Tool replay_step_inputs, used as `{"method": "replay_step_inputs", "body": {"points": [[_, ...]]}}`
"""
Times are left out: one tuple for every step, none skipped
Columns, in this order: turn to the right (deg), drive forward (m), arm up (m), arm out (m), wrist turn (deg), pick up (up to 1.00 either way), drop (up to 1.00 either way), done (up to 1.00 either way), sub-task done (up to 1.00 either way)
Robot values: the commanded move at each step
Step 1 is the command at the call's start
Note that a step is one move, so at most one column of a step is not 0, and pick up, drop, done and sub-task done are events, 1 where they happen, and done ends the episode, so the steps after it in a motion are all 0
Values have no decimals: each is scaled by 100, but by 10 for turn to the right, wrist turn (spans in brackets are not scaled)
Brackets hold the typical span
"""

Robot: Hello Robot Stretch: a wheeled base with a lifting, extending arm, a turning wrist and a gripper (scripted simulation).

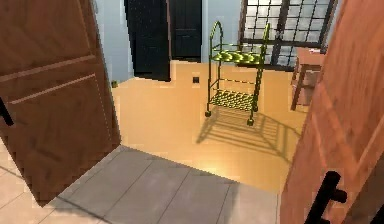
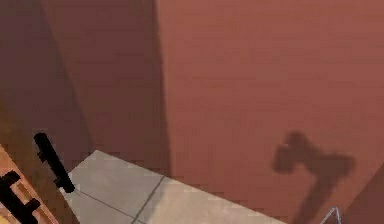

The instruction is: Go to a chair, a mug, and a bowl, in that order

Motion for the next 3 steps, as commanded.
{"method": "replay_step_inputs", "body": {"points": [[-180, 0, 0, 0, 0, 0, 0, 0, 0], [0, 40, 0, 0, 0, 0, 0, 0, 0], [120, 0, 0, 0, 0, 0, 0, 0, 0]]}}
